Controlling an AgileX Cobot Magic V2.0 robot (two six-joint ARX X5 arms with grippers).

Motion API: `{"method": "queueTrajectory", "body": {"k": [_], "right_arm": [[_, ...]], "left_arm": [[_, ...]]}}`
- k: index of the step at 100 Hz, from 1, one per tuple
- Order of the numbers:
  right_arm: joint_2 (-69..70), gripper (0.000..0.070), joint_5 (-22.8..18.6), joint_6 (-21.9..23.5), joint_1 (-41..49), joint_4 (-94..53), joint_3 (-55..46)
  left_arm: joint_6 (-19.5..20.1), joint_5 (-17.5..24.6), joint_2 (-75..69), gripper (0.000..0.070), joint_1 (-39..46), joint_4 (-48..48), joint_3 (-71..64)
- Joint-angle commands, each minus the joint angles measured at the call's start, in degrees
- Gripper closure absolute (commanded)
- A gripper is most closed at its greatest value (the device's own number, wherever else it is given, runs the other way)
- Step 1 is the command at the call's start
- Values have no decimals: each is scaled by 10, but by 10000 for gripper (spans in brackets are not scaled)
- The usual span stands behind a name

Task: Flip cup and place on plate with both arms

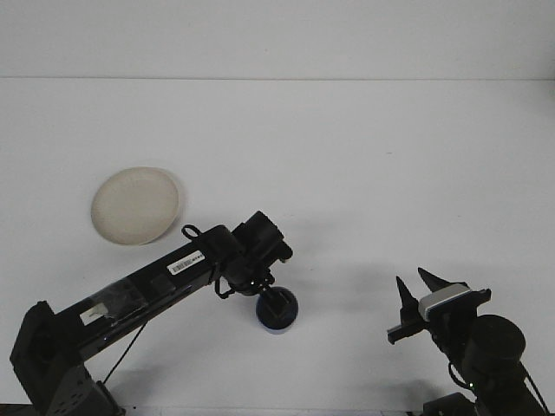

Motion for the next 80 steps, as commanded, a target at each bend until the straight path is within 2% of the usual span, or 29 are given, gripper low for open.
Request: {"method": "queueTrajectory", "body": {"k": [1, 13, 14, 17, 44, 63, 80], "right_arm": [[0, 412, -1, 2, 1, 6, 4], [0, 412, -1, 2, 1, 6, 4], [0, 412, -1, 2, 1, 6, 4], [0, 412, -1, 2, 1, 6, 4], [0, 412, -1, 2, 1, 6, 4], [0, 412, -1, 2, 1, 6, 4], [0, 412, -1, 2, 1, 6, 4]], "left_arm": [[5, -5, 16, 304, -10, 0, 12], [5, -5, 18, 694, -20, 8, 12], [5, -5, 18, 700, -21, 9, 12], [5, -5, 18, 684, -22, 13, 12], [-1, -10, 15, 687, -19, 10, 24], [-1, -11, -12, 687, 22, -23, 68], [2, -54, -64, 687, 100, -53, 110]]}}
